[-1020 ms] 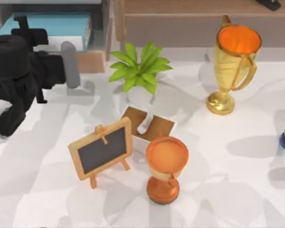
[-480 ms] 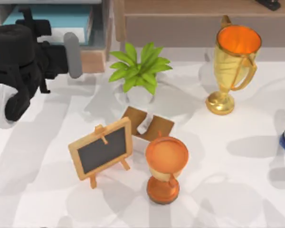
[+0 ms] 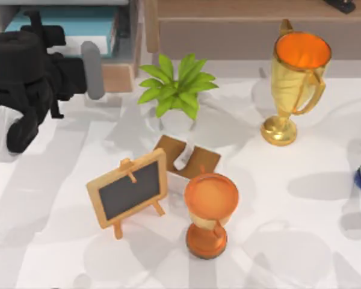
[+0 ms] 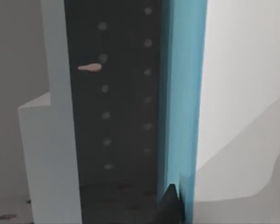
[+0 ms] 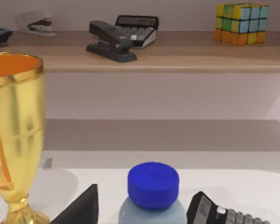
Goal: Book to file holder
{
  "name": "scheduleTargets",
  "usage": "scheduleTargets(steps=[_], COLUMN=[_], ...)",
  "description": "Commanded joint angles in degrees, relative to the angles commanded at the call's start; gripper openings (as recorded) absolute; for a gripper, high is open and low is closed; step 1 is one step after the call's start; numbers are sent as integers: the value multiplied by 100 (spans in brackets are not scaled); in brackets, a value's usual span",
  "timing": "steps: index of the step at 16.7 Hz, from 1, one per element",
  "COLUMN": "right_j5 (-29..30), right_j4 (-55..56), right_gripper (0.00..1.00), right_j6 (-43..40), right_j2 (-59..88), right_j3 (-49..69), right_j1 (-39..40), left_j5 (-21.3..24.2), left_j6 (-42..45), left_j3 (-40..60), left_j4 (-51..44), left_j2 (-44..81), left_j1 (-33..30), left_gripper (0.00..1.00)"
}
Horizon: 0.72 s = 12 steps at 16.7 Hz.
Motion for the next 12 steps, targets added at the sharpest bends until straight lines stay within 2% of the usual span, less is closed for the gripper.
scheduleTargets(steps=[9, 12], right_j5=[0, 0], right_j4=[0, 0], right_gripper=[100, 100], right_j6=[0, 0], right_j2=[0, 0], right_j3=[0, 0], right_j1=[0, 0], left_j5=[0, 0], left_j6=[0, 0], left_j3=[0, 0], left_j4=[0, 0], left_j2=[0, 0], left_j1=[0, 0], left_gripper=[98, 100])
